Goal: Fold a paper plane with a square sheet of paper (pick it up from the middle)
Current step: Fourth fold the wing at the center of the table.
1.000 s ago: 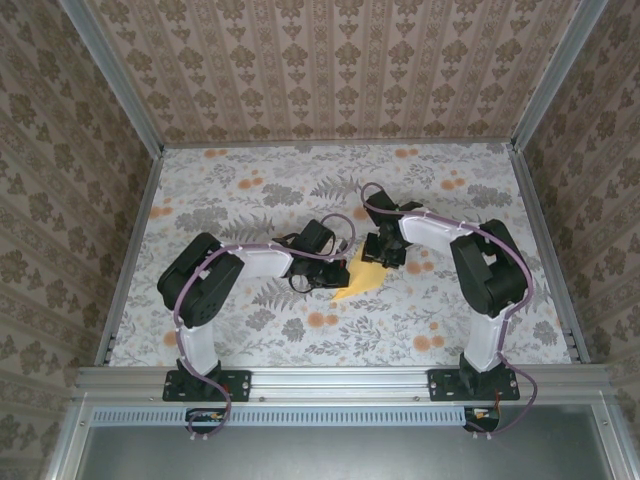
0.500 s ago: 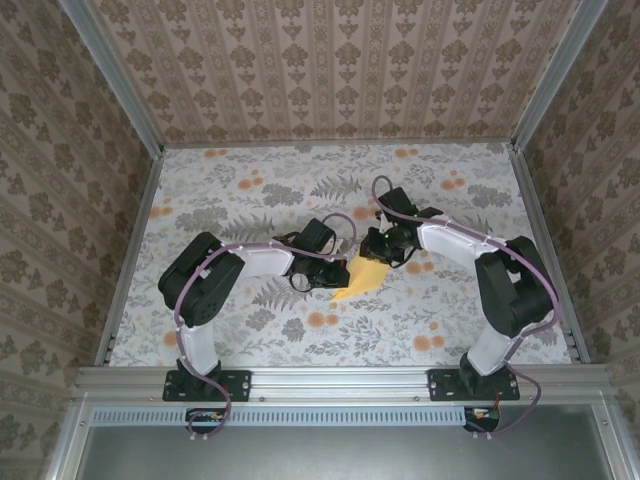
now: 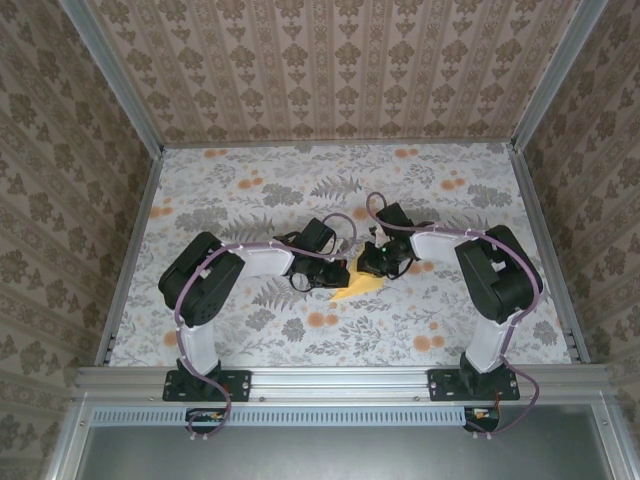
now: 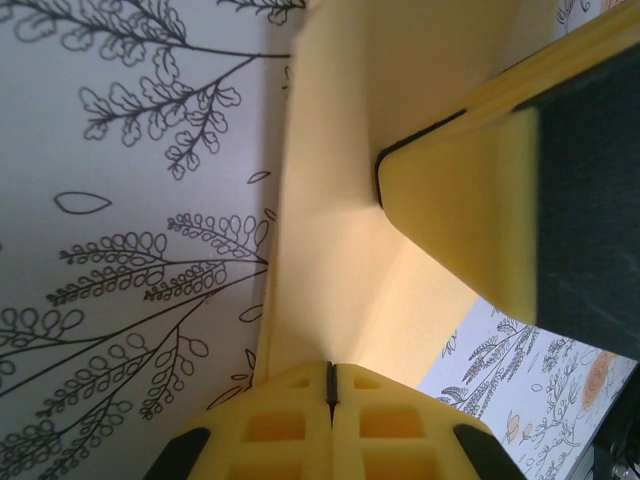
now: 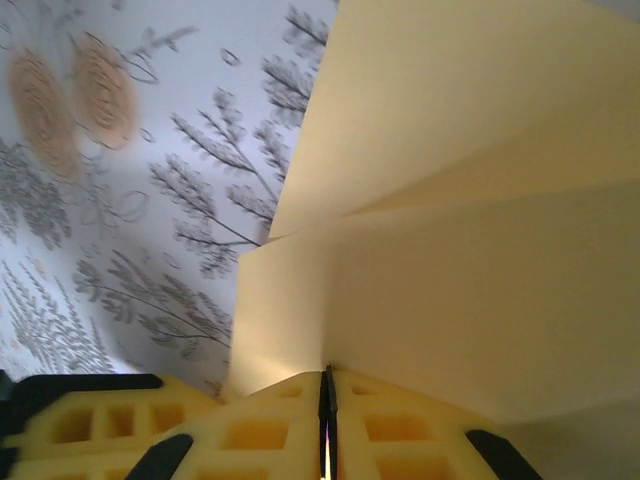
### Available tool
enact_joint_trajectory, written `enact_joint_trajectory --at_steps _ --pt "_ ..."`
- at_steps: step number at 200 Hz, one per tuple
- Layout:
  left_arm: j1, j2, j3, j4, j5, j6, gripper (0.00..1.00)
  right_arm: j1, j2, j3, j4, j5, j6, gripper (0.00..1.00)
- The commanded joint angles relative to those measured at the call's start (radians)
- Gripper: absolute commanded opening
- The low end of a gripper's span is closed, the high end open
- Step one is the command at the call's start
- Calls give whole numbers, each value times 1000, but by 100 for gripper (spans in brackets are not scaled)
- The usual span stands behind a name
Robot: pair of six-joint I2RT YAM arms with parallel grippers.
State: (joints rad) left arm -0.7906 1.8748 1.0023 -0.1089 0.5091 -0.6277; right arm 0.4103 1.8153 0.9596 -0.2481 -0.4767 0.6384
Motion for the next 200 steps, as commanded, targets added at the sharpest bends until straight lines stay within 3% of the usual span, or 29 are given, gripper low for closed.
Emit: enact_joint_trajectory --at_steps 1,87,128,200 --pt "-3 46 -21 -108 -34 14 0 -14 18 -39 21 -4 -45 12" --pt "-1 -49 27 31 23 0 4 -29 60 -79 75 -27 -116 8" --pt "-1 -22 24 60 32 -21 6 -30 68 -83 98 -64 -157 8" --pt "-2 40 25 -44 -16 -10 0 -39 57 -93 119 -82 -174 7"
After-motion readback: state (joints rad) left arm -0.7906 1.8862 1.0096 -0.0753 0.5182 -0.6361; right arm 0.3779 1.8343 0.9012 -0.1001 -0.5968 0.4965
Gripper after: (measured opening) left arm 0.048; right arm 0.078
